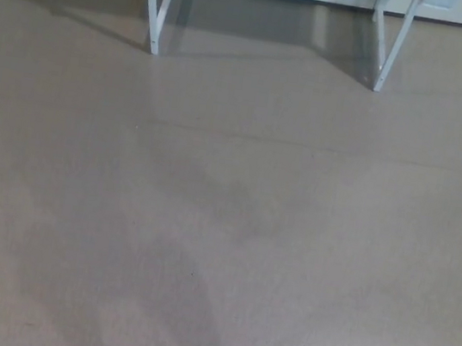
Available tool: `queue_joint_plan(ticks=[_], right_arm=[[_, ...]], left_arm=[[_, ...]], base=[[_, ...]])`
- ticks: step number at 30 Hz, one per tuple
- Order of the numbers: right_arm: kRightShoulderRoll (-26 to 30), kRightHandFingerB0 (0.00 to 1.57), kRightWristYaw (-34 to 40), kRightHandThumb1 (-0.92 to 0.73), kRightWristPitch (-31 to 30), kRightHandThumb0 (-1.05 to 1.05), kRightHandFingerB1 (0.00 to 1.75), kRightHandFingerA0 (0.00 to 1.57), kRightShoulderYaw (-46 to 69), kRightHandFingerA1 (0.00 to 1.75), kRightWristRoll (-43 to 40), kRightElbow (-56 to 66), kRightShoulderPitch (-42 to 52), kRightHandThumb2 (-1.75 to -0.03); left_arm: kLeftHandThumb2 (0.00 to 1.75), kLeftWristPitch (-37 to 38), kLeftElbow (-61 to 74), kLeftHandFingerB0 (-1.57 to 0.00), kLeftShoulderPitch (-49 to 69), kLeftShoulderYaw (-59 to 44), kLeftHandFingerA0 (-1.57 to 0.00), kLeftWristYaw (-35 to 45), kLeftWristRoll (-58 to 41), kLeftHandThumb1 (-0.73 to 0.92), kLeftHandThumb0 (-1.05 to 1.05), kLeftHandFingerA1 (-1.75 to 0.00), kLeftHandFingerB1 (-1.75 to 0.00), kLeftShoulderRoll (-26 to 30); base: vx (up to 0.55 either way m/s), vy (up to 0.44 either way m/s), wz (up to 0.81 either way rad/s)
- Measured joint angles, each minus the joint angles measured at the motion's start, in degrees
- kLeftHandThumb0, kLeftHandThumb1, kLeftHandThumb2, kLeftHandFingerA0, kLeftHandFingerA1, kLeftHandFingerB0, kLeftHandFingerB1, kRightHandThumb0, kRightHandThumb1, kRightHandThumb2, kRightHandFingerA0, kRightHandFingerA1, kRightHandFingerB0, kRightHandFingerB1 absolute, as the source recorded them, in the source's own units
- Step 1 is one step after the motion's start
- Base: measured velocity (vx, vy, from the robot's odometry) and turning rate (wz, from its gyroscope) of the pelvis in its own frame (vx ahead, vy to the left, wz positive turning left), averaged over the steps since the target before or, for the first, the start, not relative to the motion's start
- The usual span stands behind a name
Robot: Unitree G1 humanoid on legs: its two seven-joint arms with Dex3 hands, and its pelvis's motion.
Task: The robot walk towards a table in front and pick up a black pencil case on the left hand side and put the pencil case into a small container on the right hand side
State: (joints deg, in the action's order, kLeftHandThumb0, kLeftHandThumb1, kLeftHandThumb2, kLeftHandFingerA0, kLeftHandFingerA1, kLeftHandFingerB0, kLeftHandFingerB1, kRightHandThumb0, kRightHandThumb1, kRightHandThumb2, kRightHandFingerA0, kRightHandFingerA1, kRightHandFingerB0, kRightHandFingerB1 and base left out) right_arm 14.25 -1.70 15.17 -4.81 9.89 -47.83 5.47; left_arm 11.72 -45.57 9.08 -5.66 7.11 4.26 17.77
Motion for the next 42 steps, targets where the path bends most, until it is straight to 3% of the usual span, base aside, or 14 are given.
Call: queue_joint_plan(ticks=[6, 7, 9, 12, 14, 16, 19, 20, 23, 28, 29, 35, 36, 42], right_arm=[[0.02, 0.7, 0.14, -0.36, 1.14, -0.71, 0.42, 0.93, -0.33, 0.46, 0.43, -0.43, 0.24, -0.53], [0.02, 0.7, 0.15, -0.35, 1.2, -0.7, 0.41, 0.94, -0.39, 0.47, 0.5, -0.43, 0.24, -0.53], [0.05, 0.71, 0.15, -0.35, 1.3, -0.71, 0.42, 0.95, -0.5, 0.47, 0.7, -0.42, 0.24, -0.53], [0.11, 0.71, 0.16, -0.35, 1.79, -0.7, 0.41, 0.95, -0.54, 0.47, 0.85, -0.68, 0.16, -0.53], [0.21, 0.7, 0.11, -0.36, 1.91, -0.69, 0.41, 0.96, -0.49, 0.48, 0.85, -0.92, 0.17, -0.53], [0.66, 0.71, 0.12, -0.35, 1.95, -0.7, 0.42, 0.99, -0.45, 0.48, 0.91, -0.95, 0.07, -0.54], [1.04, 0.69, 0.13, -0.2, 2.17, -0.77, 0.47, 0.96, -0.38, 0.52, 0.91, -1.09, 0.02, -0.66], [1.04, 0.69, 0.11, -0.21, 2.25, -0.77, 0.47, 0.96, -0.39, 0.52, 0.91, -1.1, 0.03, -0.67], [1.16, 0.69, 0.07, -0.22, 2.37, -0.78, 0.47, 0.97, -0.4, 0.52, 0.91, -1.11, 0.02, -0.67], [0.53, 0.7, -0.09, -0.21, 2.78, -0.78, 0.48, 0.98, -0.76, 0.52, 0.94, -1.14, -0.44, -0.67], [0.53, 0.71, -0.09, -0.38, 2.88, -0.71, 0.41, 1.0, -0.77, 0.48, 0.94, -1.15, -0.49, -0.54], [0.53, 0.69, -0.21, -0.22, 3.15, -0.78, 0.48, 0.98, -0.93, 0.53, 0.97, -1.25, -0.55, -0.68], [0.54, 0.72, -0.21, -0.38, 3.16, -0.71, 0.41, 1.01, -1.0, 0.48, 0.99, -1.24, -0.53, -0.54], [0.53, 0.72, -0.26, -0.39, 3.32, -0.69, 0.41, 1.0, -1.41, 0.48, 1.21, -1.24, -0.45, -0.54]], left_arm=[[0.72, 0.76, -0.25, -0.33, 0.02, 0.59, -0.42, 0.11, 0.07, 0.4, -0.46, -0.55, -0.45, 0.2], [0.56, 0.86, -0.27, -0.38, 0.01, 0.68, -0.47, 0.11, 0.09, 0.52, -0.4, -0.46, -0.34, 0.23], [0.72, 1.22, -0.5, -0.32, -0.19, 1.02, -0.42, 0.06, 0.21, 0.4, -0.48, -0.54, -0.45, 0.35], [0.57, 1.49, -0.92, -0.37, -0.37, 1.33, -0.46, 0.1, 0.23, 0.52, -0.4, -0.47, -0.34, 0.68], [0.74, 1.96, -1.05, -0.31, -0.83, 1.55, -0.43, 0.02, 0.25, 0.41, -0.48, -0.56, -0.45, 0.98], [0.56, 2.38, -1.06, -0.39, -1.13, 2.15, -0.48, -0.16, 0.43, 0.52, -0.41, -0.49, -0.34, 0.87], [0.73, 2.49, -1.11, -0.32, -0.94, 2.71, -0.41, -0.3, 0.91, 0.4, -0.47, -0.56, -0.45, 0.82], [0.56, 2.61, -1.08, -0.38, -0.93, 2.76, -0.47, -0.33, 1.09, 0.52, -0.41, -0.45, -0.34, 0.86], [0.57, 2.94, -1.54, -0.38, -0.92, 2.94, -0.47, -0.35, 1.34, 0.52, -0.4, -0.46, -0.34, 0.95], [0.73, 3.07, -1.7, -0.32, -1.8, 3.08, -0.43, -0.84, 1.64, 0.4, -0.48, -0.56, -0.45, 2.59], [0.74, 3.12, -1.7, -0.33, -1.75, 3.13, -0.43, -0.95, 1.69, 0.4, -0.48, -0.55, -0.45, 2.7], [0.74, 3.85, -2.19, -0.32, -1.2, 4.3, -0.42, -1.62, 2.3, 0.42, -0.47, -0.55, -0.46, 2.82], [0.75, 4.03, -2.2, -0.32, -1.13, 4.57, -0.43, -1.65, 2.35, 0.41, -0.48, -0.56, -0.46, 2.83], [0.75, 4.74, -2.19, -0.33, -1.06, 5.04, -0.44, -1.72, 2.38, 0.42, -0.48, -0.58, -0.47, 2.75]], base=[[0.0, 0.0, 0.0], [0.0, 0.0, 0.0], [0.0, 0.0, 0.0], [0.13, -0.018, 0.08], [-0.04, 0.005, 0.16], [-0.08, 0.025, -0.01], [0.06, 0.06, -0.03], [0.12, 0.168, -0.09], [0.13, 0.288, -0.27], [0.26, 0.258, -0.01], [0.16, 0.114, -0.07], [0.18, -0.016, 0.08], [0.25, -0.13, 0.11], [0.28, -0.231, 0.22]])
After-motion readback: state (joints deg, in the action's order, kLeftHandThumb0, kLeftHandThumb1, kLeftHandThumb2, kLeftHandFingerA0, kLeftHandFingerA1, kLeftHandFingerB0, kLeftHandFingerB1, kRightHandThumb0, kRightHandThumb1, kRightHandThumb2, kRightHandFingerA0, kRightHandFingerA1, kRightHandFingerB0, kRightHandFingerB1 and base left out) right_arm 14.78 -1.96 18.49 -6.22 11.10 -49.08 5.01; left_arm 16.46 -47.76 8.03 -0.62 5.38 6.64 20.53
